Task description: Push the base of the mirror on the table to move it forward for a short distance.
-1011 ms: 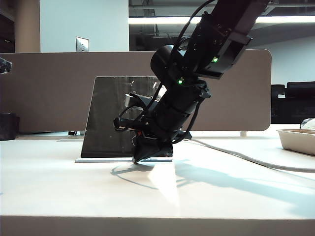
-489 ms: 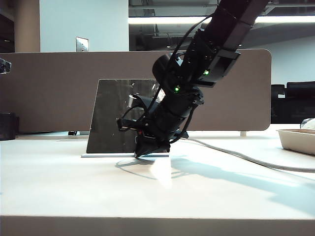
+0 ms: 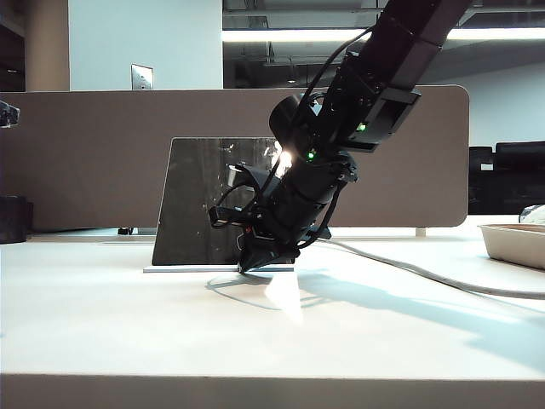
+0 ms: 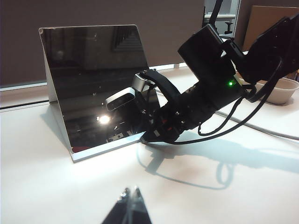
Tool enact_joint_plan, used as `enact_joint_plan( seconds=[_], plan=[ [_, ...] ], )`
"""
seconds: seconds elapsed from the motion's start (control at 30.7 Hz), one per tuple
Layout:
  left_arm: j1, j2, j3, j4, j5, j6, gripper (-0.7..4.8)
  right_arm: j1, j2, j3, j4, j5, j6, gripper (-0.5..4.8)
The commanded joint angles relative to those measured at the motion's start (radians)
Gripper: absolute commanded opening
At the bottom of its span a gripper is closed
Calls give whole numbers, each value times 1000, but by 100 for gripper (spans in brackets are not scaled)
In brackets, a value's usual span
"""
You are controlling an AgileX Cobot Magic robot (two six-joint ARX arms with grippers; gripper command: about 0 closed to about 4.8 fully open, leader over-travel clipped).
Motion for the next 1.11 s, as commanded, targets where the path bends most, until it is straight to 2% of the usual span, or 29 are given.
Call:
enact_joint_plan(
  seconds=[0.03,0.16,0.33,0.65,0.85,0.98,1.11],
  plan=[
    [0,0,1,9,4,4,-1,-6,-7,-8,-68,12,-3,-6],
    [0,0,1,9,4,4,-1,-5,-64,-8,-167,9,-14,-6],
    [0,0,1,9,4,4,-1,3,-136,-9,-255,-78,-47,-6],
    [0,0,1,9,4,4,-1,74,-371,-10,-390,-48,-76,-6],
    [0,0,1,9,4,4,-1,112,-583,-10,-488,-71,-74,-6],
    [3,0,1,9,4,4,-1,138,-748,-10,-536,-8,-74,-6],
    [41,0,1,9,4,4,-1,157,-891,-10,-560,108,-84,-6]
  ],
)
